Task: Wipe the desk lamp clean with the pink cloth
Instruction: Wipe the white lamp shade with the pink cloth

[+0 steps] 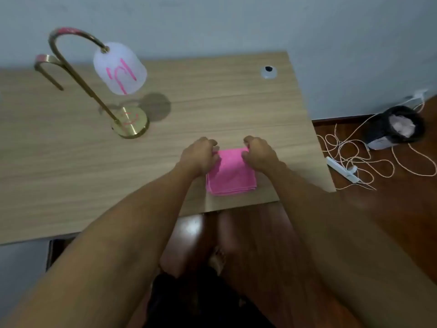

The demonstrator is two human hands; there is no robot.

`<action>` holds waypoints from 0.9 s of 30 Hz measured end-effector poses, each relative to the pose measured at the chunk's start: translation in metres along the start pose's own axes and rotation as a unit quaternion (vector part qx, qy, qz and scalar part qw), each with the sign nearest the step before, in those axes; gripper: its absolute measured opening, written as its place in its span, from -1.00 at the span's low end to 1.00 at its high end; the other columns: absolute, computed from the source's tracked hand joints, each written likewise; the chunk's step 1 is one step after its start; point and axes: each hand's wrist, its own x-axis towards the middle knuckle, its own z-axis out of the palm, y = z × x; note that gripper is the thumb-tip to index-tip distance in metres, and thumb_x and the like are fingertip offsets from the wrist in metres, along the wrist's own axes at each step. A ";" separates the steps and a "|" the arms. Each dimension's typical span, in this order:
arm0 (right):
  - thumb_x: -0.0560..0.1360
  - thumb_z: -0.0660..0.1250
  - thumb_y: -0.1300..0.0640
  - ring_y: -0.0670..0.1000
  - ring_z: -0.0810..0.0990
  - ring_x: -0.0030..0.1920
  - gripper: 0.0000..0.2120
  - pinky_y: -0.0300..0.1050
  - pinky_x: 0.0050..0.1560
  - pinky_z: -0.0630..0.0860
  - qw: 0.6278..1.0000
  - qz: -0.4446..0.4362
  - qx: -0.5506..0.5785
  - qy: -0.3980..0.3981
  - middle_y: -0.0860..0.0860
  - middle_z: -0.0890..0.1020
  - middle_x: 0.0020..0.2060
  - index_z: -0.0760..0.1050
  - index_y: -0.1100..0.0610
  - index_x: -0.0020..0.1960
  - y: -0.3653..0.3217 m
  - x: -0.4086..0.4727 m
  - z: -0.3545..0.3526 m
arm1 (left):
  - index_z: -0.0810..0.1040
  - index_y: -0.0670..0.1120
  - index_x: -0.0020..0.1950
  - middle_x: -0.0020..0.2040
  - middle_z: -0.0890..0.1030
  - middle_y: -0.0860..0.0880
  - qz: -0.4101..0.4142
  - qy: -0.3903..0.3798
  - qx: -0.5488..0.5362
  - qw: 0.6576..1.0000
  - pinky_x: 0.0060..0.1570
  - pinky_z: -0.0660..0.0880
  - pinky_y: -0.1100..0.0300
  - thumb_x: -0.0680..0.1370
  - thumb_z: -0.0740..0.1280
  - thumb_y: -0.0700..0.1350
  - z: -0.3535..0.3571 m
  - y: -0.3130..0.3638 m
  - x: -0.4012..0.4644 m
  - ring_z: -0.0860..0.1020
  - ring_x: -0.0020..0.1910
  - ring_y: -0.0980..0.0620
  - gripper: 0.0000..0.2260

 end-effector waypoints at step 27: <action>0.54 0.42 0.36 0.18 0.65 0.15 -0.63 0.16 0.29 0.58 0.788 0.015 0.574 -0.222 0.23 0.68 0.10 0.48 0.33 0.32 -0.089 -0.037 -0.070 | 0.49 -0.10 -0.10 -0.20 0.54 -0.06 -0.093 0.103 -0.384 0.913 -0.26 0.39 0.17 0.56 0.35 -0.23 -0.112 0.001 -0.029 0.47 -0.23 0.04 -0.92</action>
